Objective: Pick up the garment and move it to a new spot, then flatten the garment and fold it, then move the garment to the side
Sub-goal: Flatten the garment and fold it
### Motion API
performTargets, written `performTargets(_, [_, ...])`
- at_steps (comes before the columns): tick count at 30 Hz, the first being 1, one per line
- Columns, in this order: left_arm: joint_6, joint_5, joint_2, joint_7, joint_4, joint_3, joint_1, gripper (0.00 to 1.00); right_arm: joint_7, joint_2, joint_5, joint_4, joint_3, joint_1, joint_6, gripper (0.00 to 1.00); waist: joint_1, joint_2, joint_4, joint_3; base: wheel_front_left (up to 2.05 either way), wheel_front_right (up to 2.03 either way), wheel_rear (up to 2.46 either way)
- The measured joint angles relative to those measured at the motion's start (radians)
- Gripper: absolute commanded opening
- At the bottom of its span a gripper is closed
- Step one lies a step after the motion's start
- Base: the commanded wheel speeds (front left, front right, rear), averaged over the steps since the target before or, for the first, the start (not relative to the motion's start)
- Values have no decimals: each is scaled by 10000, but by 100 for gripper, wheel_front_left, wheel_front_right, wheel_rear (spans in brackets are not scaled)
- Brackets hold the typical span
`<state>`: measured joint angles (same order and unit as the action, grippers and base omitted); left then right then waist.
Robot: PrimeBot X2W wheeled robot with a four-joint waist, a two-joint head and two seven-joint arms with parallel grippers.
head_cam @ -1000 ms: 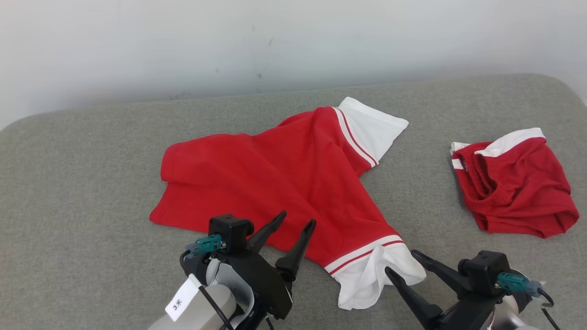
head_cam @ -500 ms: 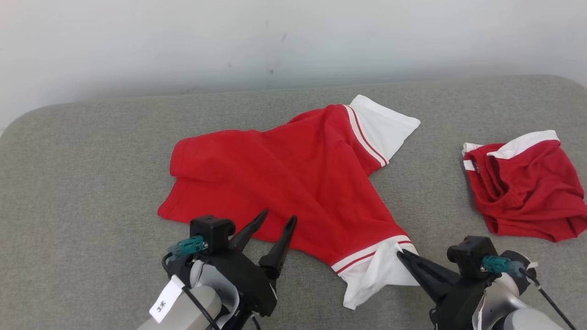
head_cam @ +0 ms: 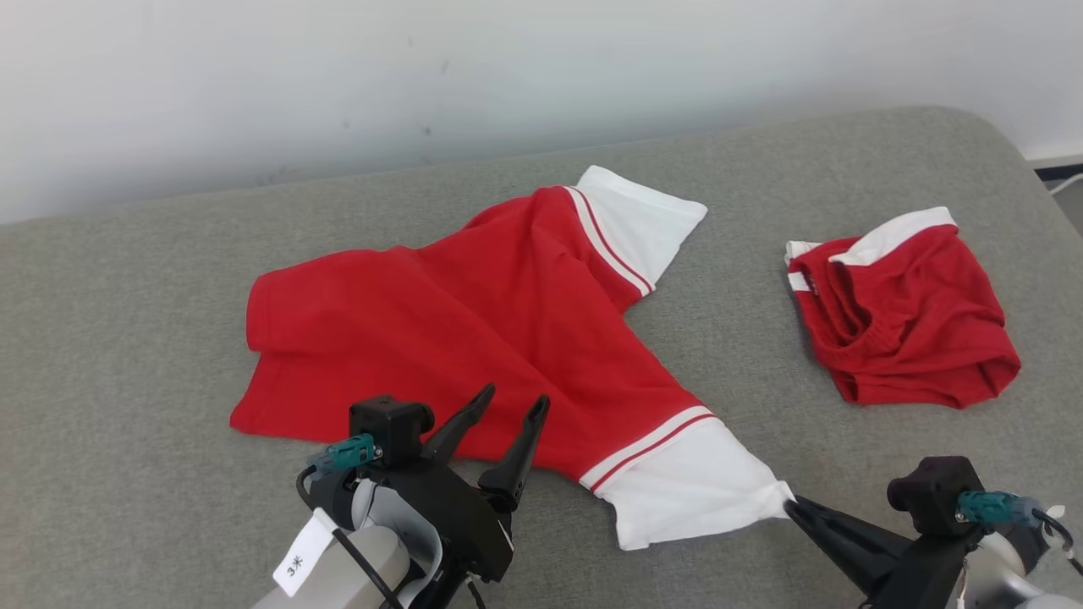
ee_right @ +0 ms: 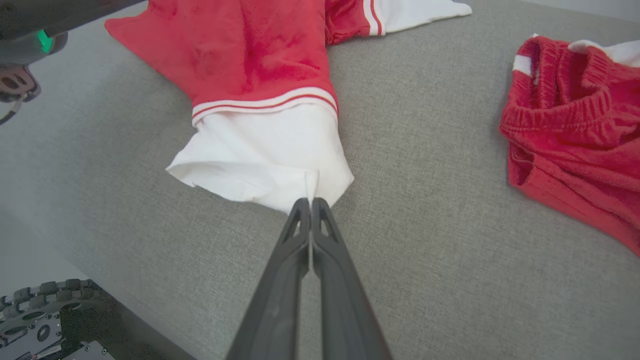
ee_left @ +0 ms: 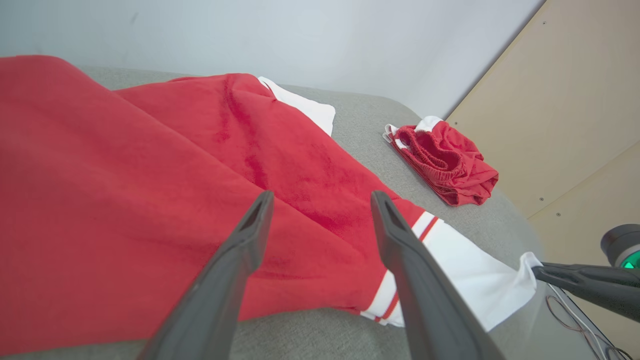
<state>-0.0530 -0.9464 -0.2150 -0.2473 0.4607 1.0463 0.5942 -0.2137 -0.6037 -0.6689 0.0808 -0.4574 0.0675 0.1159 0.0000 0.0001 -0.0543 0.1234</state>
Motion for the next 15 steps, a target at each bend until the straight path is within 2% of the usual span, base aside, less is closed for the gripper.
performTargets(8, [6, 42, 146, 0, 12, -4, 71, 100, -52, -1127, 953, -247, 345, 656, 44, 0, 0, 0, -355, 195, 0, 0, 0])
performTargets(15, [105, 61, 378, 0, 119, 63, 367, 100, 439, -1189, 2004, -209, 328, 2479, 73, 0, 0, 0, -190, 274, 0, 0, 0])
